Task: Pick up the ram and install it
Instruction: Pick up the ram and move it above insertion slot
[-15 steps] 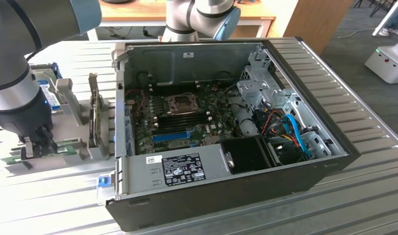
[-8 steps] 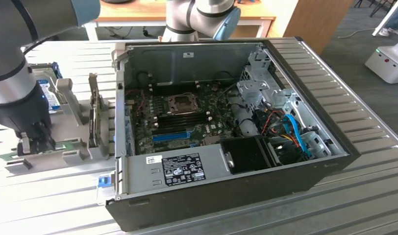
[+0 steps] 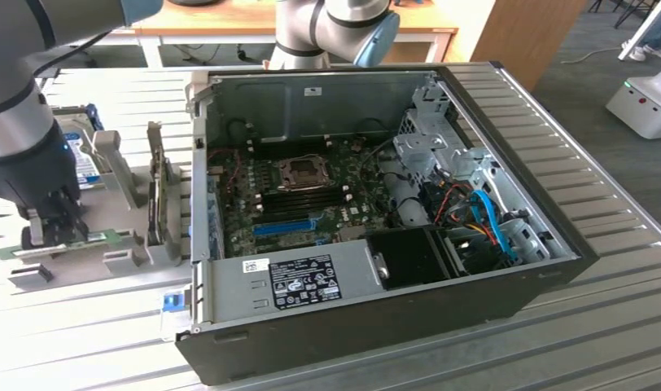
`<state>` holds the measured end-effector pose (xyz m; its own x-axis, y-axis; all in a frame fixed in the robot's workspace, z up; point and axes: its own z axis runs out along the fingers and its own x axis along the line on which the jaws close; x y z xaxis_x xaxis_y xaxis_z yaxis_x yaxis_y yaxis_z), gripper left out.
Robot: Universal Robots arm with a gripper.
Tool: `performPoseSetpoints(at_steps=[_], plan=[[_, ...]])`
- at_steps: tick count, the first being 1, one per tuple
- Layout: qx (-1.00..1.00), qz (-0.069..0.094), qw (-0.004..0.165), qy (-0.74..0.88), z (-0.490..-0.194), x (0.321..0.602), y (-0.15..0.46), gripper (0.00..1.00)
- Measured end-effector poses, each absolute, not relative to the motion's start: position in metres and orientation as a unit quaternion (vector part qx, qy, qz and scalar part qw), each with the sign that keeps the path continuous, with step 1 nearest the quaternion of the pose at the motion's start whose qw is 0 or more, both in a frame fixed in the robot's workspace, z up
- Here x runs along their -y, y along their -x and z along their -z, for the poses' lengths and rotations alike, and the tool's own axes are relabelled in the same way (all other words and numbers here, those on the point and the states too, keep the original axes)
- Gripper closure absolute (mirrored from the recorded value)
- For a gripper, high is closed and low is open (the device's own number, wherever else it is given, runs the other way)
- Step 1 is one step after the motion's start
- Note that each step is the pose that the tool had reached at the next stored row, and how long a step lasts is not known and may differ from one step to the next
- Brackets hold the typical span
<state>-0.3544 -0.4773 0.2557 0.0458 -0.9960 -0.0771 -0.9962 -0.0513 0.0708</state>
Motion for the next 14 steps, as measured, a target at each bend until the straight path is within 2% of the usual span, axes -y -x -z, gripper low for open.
performPoseSetpoints(at_steps=[14], plan=[[-0.690,-0.052,0.001,0.722,-0.284,0.475,0.352,0.88]])
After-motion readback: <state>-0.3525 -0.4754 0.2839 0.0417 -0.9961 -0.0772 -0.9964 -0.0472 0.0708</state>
